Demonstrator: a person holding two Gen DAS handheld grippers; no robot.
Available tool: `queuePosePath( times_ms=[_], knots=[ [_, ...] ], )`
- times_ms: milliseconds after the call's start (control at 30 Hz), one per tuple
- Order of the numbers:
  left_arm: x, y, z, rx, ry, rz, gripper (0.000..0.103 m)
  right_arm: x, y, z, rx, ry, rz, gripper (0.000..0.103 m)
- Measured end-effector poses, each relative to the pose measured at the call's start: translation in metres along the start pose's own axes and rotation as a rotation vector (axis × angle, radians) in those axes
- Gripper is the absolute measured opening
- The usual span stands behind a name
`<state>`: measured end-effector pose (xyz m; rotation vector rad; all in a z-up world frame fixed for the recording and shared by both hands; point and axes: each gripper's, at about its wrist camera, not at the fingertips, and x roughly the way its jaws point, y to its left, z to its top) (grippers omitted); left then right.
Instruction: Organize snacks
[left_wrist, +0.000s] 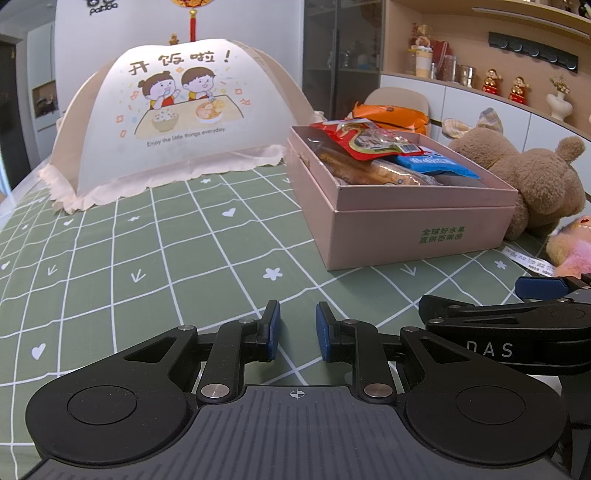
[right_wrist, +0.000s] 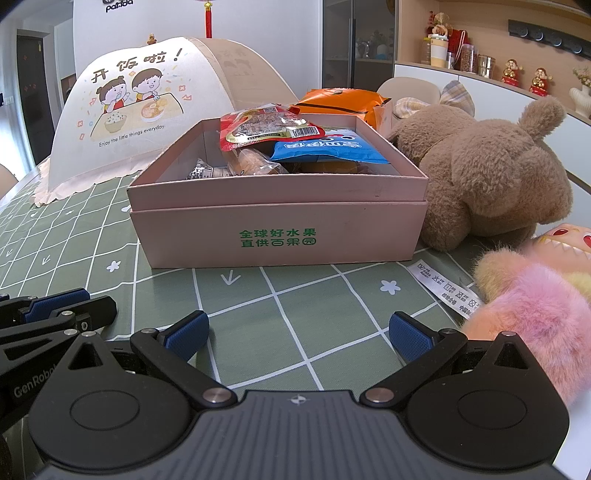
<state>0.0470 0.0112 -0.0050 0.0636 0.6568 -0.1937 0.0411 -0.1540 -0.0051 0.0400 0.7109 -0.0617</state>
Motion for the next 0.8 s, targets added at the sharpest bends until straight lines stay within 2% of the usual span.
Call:
queuePosePath(
  times_ms=[800],
  knots=[
    [-0.001, -0.0024, -0.0002, -0.001, -0.002, 0.01, 0.024, 0.0002, 0.0, 0.0, -0.001, 0.0, 0.0, 0.103]
  ],
)
